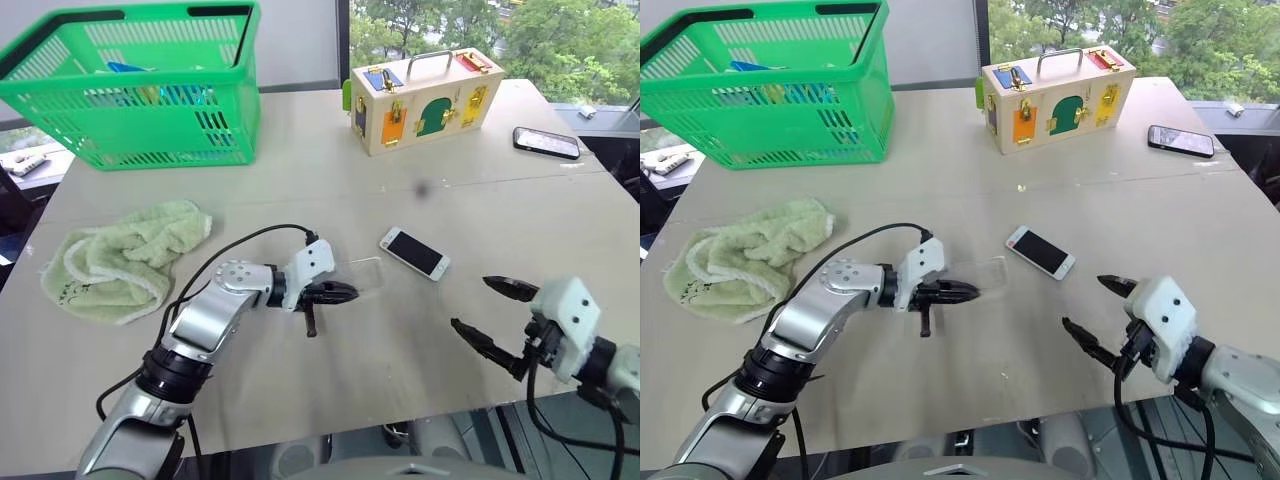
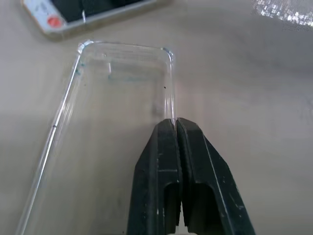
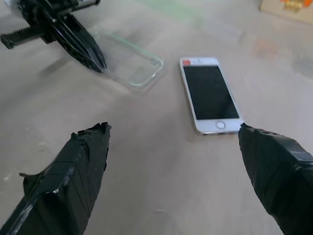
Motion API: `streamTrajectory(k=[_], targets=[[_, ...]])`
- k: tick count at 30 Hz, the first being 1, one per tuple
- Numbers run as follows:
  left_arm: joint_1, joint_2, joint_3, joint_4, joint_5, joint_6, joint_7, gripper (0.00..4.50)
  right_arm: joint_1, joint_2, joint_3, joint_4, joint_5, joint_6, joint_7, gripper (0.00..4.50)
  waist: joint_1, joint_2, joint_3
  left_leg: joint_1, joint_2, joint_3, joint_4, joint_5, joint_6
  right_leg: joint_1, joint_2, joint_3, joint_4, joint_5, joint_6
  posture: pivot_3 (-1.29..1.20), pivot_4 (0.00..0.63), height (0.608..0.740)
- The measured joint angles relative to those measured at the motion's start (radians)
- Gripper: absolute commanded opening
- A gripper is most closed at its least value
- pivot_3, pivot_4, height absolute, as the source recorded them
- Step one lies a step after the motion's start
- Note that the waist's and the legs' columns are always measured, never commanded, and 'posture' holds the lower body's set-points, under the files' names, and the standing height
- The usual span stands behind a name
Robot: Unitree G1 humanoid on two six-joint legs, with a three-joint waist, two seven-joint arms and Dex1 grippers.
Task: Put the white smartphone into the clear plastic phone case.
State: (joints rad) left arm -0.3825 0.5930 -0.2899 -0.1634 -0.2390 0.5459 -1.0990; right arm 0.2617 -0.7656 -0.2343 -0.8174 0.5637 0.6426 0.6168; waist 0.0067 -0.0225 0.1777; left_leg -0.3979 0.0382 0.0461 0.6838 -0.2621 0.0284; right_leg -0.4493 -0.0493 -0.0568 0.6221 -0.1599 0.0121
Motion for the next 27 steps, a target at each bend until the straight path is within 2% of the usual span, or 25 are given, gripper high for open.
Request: streamTrajectory(k=[3, 5, 7, 11, 17, 27], targets=[[0.01, 0.018, 0.012, 0.024, -0.015, -0.075, -0.053, 2.77, -0.196, -0.003, 0.097, 0.139, -0.027, 0.065, -0.019, 4.5, -0.002, 0.0, 0.0, 0.0, 0.0, -0.001, 0.0, 0.0, 0.0, 0.0, 0.001, 0.0, 0.0, 0.0, 0.0, 0.0, 0.15, 0.74], [0.026, 0.039, 0.03, 0.028, -0.035, -0.116, -0.089, 3.67, -0.261, -0.003, 0.137, 0.2, -0.045, 0.089, -0.022, 4.5, 0.003, 0.0, 0.001, -0.001, 0.0, -0.001, -0.001, 0.0, 0.0, -0.001, 0.001, -0.001, 0.0, 0.0, -0.001, 0.0, 0.15, 0.74], [0.065, 0.072, 0.074, 0.03, -0.07, -0.172, -0.14, 4.43, -0.346, 0.004, 0.199, 0.265, -0.066, 0.111, -0.022, 4.5, 0.002, 0.0, 0.001, -0.002, 0.001, -0.001, -0.002, 0.0, 0.0, -0.003, 0.002, 0.0, 0.0, -0.001, -0.002, 0.0, 0.15, 0.74], [0.154, 0.117, 0.189, 0.023, -0.16, -0.249, -0.213, 4.43, -0.509, 0.059, 0.313, 0.389, -0.121, 0.137, -0.029, 4.5, 0.004, 0.0, 0.001, -0.003, 0.001, 0.001, -0.002, 0.0, 0.0, -0.004, 0.002, 0.001, 0.0, -0.001, -0.002, 0.0, 0.15, 0.74], [0.278, 0.138, 0.305, -0.05, -0.266, -0.243, -0.221, 4.43, -0.651, 0.127, 0.416, 0.545, -0.186, 0.175, -0.03, 4.5, 0.007, -0.001, 0.001, -0.004, 0.001, 0.001, -0.002, 0.0, 0.0, -0.005, 0.0, 0.0, 0.0, -0.001, -0.001, 0.0, 0.15, 0.74], [0.354, 0.138, 0.421, -0.22, -0.406, -0.159, -0.098, 4.43, -0.723, 0.134, 0.509, 0.644, -0.276, 0.196, 0.021, 4.5, 0.007, -0.001, 0.0, 0.0, 0.001, 0.001, -0.001, 0.0, 0.0, 0.0, 0.001, 0.0, 0.001, -0.001, -0.002, 0.0, 0.15, 0.74]])
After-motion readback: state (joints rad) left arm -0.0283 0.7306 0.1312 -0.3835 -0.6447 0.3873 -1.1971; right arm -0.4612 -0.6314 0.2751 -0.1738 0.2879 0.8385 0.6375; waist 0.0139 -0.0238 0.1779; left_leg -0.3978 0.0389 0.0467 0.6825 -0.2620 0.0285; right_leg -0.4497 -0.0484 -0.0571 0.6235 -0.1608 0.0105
